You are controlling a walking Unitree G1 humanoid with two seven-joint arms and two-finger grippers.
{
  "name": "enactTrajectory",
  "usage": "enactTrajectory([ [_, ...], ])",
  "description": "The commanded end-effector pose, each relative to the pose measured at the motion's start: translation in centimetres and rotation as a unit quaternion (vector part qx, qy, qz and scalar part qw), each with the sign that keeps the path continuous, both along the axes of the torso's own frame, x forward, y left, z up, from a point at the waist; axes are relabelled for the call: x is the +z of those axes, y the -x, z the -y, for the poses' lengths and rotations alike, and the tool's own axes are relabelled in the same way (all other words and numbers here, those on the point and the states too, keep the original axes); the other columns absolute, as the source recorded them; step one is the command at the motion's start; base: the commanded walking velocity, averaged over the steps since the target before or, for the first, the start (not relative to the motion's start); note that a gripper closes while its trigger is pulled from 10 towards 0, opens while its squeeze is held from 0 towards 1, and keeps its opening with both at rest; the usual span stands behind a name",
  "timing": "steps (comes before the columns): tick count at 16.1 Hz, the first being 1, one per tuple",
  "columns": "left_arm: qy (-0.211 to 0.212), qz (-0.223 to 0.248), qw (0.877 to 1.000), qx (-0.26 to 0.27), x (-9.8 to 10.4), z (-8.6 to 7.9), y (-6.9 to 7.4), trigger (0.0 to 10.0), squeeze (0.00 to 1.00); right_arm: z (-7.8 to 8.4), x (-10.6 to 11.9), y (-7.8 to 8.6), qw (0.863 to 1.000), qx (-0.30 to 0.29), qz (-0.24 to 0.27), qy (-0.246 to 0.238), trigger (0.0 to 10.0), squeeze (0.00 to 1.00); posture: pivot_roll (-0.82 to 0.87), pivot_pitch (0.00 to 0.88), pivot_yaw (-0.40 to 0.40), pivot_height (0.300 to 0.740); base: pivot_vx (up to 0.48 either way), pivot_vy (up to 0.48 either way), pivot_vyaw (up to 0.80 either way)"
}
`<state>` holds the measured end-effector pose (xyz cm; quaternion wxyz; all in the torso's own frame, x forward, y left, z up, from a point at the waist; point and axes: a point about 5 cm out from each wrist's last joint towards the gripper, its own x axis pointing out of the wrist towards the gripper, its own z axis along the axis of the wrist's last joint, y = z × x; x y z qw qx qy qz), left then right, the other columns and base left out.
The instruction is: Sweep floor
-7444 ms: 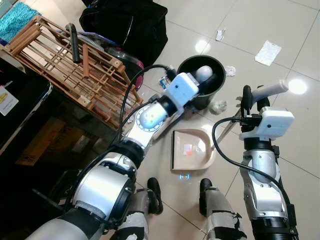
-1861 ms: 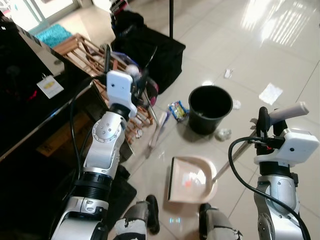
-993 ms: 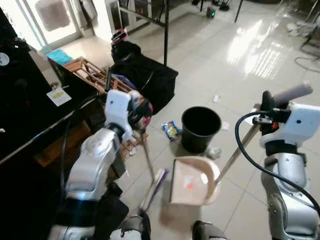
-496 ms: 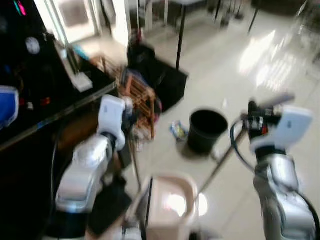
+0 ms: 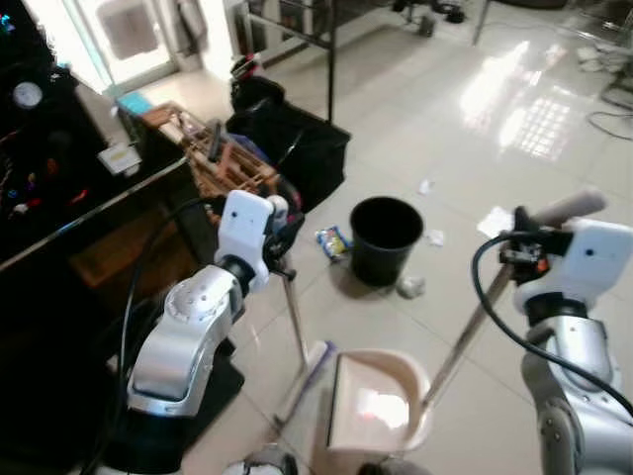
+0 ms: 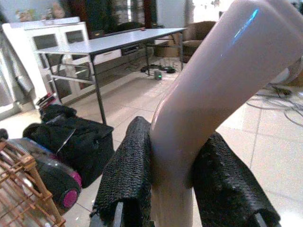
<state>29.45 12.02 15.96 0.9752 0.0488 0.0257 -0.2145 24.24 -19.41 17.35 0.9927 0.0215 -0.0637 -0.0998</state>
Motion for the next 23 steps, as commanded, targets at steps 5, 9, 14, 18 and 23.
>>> enactTrajectory([
  [5, 0.01, 0.019, 1.0, -0.007, 0.5, 0.0, 0.2, 10.0, 0.0, 0.9, 1.3, 0.5, 0.999, -0.029, 0.021, 0.004, 10.0, 0.0, -0.07, 0.118, 0.048, 0.74, 0.0, 0.0, -0.8],
  [9, -0.001, 0.031, 1.0, 0.001, 0.6, -0.2, 0.0, 10.0, 0.0, 0.7, 1.4, 0.1, 1.0, -0.016, 0.017, 0.009, 10.0, 0.0, -0.07, 0.116, 0.046, 0.74, 0.0, 0.0, -0.54],
  [14, 0.004, 0.025, 1.0, 0.018, 0.6, -0.2, 0.0, 10.0, 0.0, -0.9, 1.1, -0.4, 0.999, 0.041, 0.004, 0.024, 10.0, 0.0, -0.06, 0.113, 0.029, 0.74, 0.0, -0.384, 0.0],
  [18, 0.0, 0.019, 0.999, 0.029, 0.1, -0.7, 0.4, 10.0, 0.0, -1.4, 1.4, -0.8, 0.998, 0.049, 0.014, 0.039, 10.0, 0.0, -0.05, 0.103, 0.012, 0.74, 0.0, -0.48, 0.25],
  [23, -0.002, 0.024, 0.998, 0.05, 0.0, -1.1, 0.5, 10.0, 0.0, -1.5, 1.6, -1.2, 0.997, 0.061, 0.016, 0.04, 10.0, 0.0, -0.05, 0.095, -0.026, 0.74, 0.0, -0.384, 0.0],
])
